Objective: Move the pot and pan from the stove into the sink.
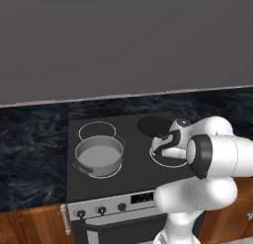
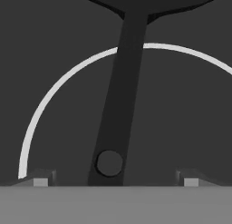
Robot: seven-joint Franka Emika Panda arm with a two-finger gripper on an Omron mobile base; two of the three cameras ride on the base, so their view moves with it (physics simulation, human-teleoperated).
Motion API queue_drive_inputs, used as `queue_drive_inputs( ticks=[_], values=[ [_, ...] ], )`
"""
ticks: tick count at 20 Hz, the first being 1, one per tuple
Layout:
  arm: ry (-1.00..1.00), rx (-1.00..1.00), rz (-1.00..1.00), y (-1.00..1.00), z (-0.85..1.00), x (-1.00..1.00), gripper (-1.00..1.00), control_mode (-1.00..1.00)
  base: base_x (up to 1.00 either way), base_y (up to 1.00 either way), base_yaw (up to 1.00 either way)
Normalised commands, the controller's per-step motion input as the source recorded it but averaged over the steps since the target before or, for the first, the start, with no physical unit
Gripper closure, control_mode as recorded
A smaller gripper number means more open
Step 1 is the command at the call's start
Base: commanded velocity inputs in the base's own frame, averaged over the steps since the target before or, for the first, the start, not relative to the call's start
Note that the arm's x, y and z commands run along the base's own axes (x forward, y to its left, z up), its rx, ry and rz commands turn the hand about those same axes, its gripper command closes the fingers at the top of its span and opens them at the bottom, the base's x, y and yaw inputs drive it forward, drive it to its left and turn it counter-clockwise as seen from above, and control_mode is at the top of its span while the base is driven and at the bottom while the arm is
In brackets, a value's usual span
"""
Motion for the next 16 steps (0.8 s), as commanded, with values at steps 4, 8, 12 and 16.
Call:
queue_drive_inputs(
  ticks=[4,8,12,16],
  values=[
    [0.0,0.0,0.0,0.0,-0.08,0.19,-1.0,-1.0,0.0,0.0,0.0],
    [0.0,0.0,-0.02,0.0,-0.03,0.34,-1.0,-1.0,0.0,0.0,0.0],
    [0.0,0.0,-0.01,0.0,-0.03,0.3,-1.0,-1.0,0.0,0.0,0.0],
    [0.0,0.0,0.0,0.0,-0.26,0.05,-1.0,-1.0,0.0,0.0,0.0]
  ],
)
